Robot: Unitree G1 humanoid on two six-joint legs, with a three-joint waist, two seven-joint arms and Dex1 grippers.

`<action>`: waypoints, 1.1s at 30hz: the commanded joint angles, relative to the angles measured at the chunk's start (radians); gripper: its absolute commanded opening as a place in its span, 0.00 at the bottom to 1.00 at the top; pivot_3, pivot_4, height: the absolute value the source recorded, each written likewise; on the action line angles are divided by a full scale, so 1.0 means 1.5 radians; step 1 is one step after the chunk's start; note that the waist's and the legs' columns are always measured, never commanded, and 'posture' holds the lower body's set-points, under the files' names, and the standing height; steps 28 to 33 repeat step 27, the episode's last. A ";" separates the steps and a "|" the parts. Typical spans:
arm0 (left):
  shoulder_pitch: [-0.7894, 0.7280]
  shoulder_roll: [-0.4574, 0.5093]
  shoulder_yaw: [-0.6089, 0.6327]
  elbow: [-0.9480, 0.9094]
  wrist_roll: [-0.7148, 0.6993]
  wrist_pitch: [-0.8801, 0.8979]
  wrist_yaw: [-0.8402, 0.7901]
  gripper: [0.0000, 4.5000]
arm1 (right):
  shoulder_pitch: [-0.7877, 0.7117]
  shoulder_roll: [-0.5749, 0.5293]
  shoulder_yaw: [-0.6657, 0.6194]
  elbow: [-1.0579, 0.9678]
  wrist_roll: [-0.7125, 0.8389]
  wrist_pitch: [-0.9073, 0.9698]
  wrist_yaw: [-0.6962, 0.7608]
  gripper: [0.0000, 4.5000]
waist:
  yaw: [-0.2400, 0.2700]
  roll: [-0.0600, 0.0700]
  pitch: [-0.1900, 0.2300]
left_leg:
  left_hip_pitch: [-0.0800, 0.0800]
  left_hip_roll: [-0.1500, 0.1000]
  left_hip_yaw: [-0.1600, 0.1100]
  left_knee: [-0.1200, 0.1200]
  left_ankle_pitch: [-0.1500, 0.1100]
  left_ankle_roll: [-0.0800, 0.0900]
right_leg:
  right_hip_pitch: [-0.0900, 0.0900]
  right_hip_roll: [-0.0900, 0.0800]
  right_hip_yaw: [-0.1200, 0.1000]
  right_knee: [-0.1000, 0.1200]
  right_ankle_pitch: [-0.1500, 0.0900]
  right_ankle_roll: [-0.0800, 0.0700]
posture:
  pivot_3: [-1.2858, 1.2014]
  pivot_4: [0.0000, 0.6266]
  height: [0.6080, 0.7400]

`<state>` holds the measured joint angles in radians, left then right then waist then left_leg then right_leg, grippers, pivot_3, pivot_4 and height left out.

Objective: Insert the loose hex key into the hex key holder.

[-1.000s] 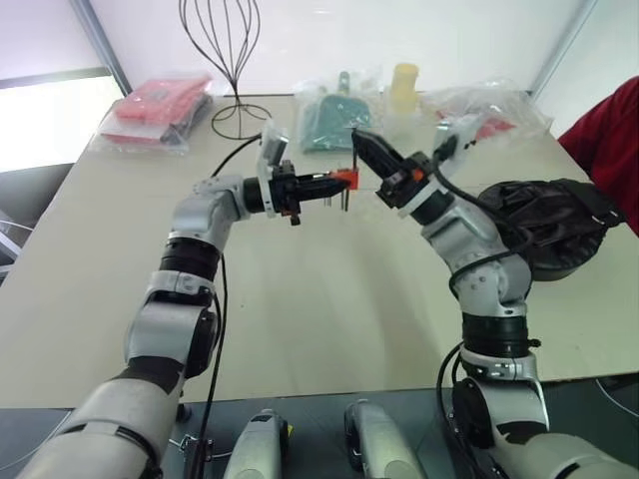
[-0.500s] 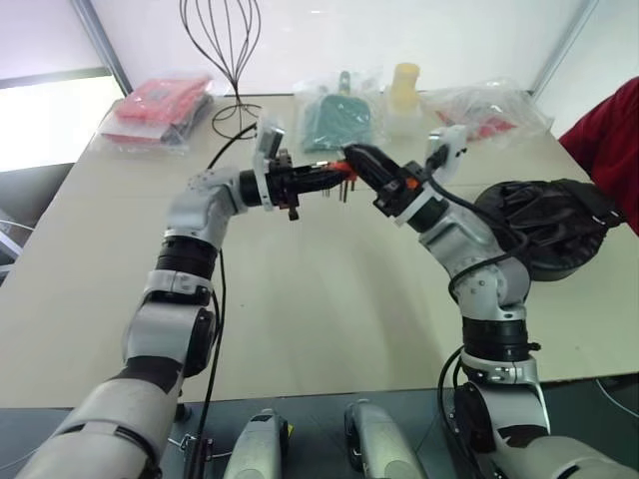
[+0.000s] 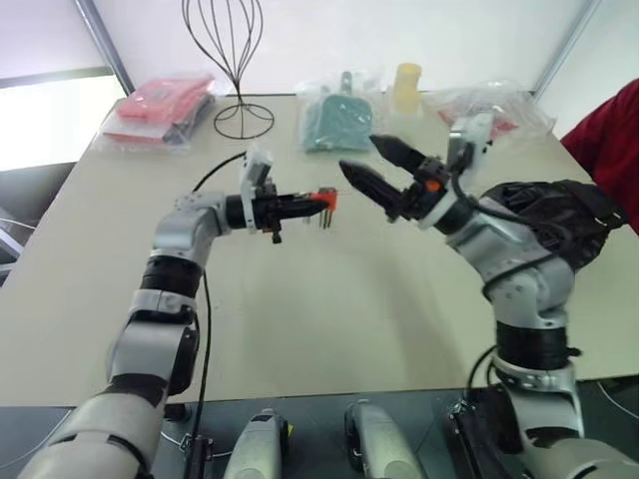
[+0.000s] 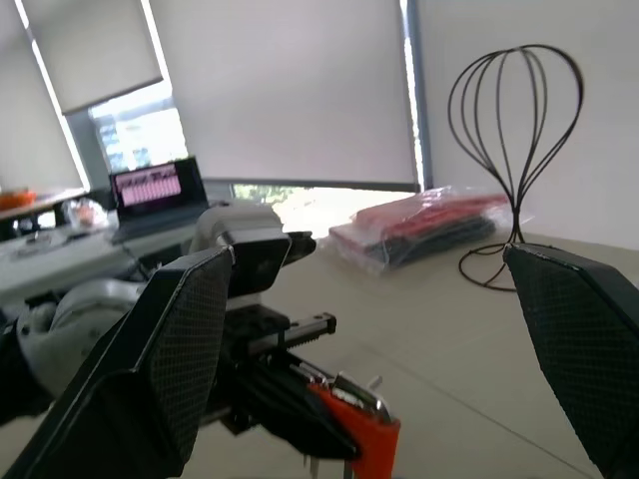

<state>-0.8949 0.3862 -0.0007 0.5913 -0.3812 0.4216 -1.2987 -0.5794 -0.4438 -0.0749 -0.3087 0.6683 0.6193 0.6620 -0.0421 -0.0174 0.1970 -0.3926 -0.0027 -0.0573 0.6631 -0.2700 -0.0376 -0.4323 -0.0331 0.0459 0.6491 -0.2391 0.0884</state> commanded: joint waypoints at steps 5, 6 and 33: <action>0.134 0.045 0.062 -0.168 -0.107 0.301 0.101 0.00 | 0.080 -0.106 0.108 -0.095 -0.073 -0.022 0.093 0.99 | -0.002 0.000 0.000 | 0.000 0.001 0.000 0.000 0.000 0.000 | 0.000 0.000 0.001 0.000 0.000 0.000 | 0.52 0.24 1.00; 0.137 0.043 0.078 -0.165 -0.119 0.337 0.125 0.00 | 0.080 -0.100 0.111 -0.091 -0.076 -0.025 0.090 0.99 | -0.001 -0.001 0.000 | 0.001 0.001 0.000 0.000 0.000 0.000 | 0.000 0.001 0.001 0.000 0.000 0.000 | 0.52 0.24 1.00; 0.249 0.198 0.051 -0.214 0.041 0.076 0.260 1.00 | 0.131 -0.076 0.078 -0.082 -0.109 -0.039 0.050 1.00 | -0.001 -0.001 0.000 | 0.005 0.003 0.000 -0.001 0.000 0.000 | 0.003 0.003 0.002 0.000 0.001 -0.002 | 0.52 0.24 1.00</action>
